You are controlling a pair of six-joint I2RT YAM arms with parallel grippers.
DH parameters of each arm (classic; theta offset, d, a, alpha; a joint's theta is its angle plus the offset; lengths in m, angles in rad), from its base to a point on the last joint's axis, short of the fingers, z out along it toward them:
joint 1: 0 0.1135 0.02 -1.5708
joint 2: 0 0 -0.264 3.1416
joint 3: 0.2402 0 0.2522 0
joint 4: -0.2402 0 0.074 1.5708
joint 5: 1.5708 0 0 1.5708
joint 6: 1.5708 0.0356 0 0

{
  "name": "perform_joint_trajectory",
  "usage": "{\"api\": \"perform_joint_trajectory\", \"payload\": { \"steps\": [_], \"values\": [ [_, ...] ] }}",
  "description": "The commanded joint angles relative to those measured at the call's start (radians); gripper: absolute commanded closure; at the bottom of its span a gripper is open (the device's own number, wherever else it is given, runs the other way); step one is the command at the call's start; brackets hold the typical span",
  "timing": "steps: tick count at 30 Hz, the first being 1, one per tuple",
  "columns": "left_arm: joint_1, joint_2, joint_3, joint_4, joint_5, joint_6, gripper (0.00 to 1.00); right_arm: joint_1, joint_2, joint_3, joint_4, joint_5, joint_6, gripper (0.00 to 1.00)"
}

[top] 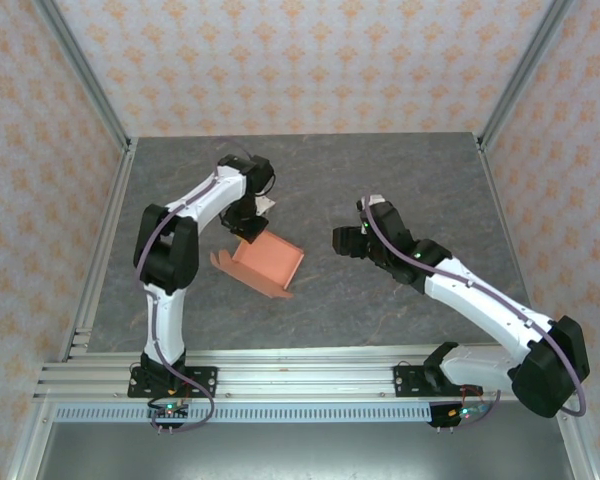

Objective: Fold the paper box

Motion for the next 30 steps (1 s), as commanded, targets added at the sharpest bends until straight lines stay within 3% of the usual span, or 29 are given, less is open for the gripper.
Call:
{"api": "perform_joint_trajectory", "payload": {
  "steps": [1, 10, 16, 23, 30],
  "values": [
    [-0.019, 0.039, 0.102, -0.145, -0.035, 0.051, 1.0, -0.01, -0.006, -0.024, -0.01, 0.044, -0.004, 0.26],
    [-0.037, 0.254, 0.338, -0.222, -0.041, 0.045, 0.92, -0.022, 0.003, -0.037, -0.013, 0.062, -0.003, 0.26],
    [-0.046, 0.332, 0.477, -0.246, 0.001, 0.049, 0.7, -0.024, 0.015, -0.042, -0.011, 0.044, 0.003, 0.25],
    [-0.047, 0.285, 0.506, -0.216, 0.04, 0.058, 0.45, -0.025, 0.096, -0.024, 0.019, -0.01, -0.002, 0.24],
    [-0.043, 0.16, 0.505, -0.135, 0.106, 0.05, 0.37, -0.071, 0.304, 0.071, 0.096, -0.217, -0.004, 0.25]
  ]
}}
